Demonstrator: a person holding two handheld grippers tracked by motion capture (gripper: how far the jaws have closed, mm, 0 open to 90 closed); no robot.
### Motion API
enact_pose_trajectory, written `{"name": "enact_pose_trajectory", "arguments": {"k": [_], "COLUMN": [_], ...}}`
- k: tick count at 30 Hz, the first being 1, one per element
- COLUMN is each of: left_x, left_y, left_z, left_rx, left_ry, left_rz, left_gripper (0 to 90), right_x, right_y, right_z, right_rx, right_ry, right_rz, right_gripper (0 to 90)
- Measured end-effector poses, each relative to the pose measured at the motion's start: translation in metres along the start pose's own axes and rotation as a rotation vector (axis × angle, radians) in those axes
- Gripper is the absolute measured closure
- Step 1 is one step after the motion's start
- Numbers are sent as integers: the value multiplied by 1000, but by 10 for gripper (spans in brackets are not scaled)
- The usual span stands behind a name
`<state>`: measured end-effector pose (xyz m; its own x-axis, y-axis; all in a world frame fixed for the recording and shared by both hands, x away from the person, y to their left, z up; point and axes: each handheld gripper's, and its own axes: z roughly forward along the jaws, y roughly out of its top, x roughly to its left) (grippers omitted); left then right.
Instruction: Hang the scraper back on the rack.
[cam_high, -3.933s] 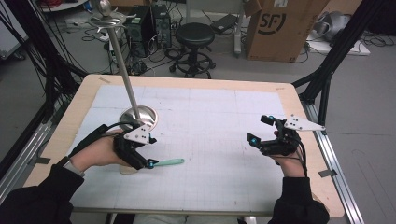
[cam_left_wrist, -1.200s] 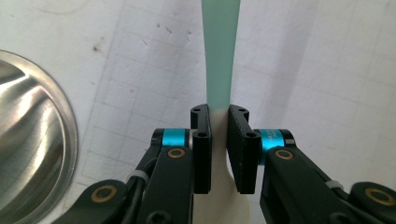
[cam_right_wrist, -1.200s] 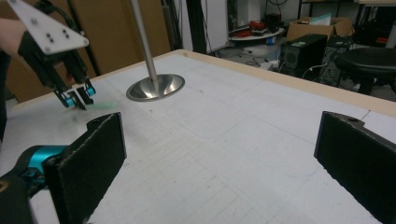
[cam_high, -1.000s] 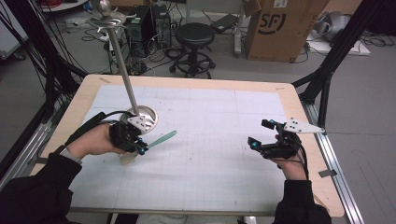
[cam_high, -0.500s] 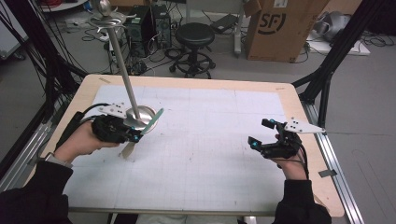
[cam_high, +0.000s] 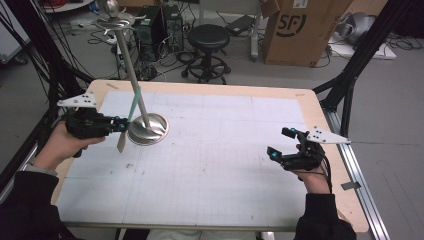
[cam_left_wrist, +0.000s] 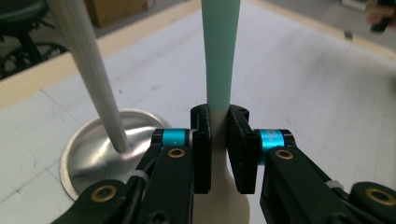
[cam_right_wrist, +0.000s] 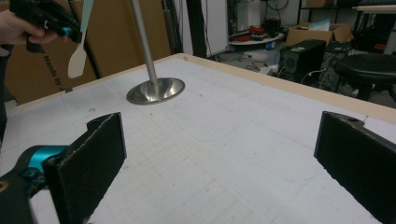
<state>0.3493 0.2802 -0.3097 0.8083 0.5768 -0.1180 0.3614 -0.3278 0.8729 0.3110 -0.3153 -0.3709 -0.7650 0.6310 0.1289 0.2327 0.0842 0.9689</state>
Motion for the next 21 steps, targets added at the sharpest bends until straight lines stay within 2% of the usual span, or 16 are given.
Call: {"name": "enact_pose_trajectory", "arguments": {"k": [2,3,5,9,11,16,21], "left_x": [4,5,8,13,18,23,28], "left_y": [1,1,1,4,9,17,27], "left_z": [-5,-7,-11,-22,-31,-44,-57], "left_rx": [-52,-56,-75,-147,-148,-159,-190], "left_ry": [6,5,33,38,71,112,136], "left_rz": [-20,-30,-24,-25,-19,-3,-7], "left_gripper": [806,806,806,806,806,806,806], "right_x": [0,0,0,-1,-1,-1,0], "right_y": [0,0,0,0,-1,-1,0], "right_z": [0,0,0,-1,-2,-4,-5], "right_rx": [-5,-5,-2,-3,-2,3,5], "right_ry": [6,6,6,2,0,-14,-21], "right_rz": [7,7,5,3,5,1,-5], "right_gripper": [9,9,9,9,9,9,10]}}
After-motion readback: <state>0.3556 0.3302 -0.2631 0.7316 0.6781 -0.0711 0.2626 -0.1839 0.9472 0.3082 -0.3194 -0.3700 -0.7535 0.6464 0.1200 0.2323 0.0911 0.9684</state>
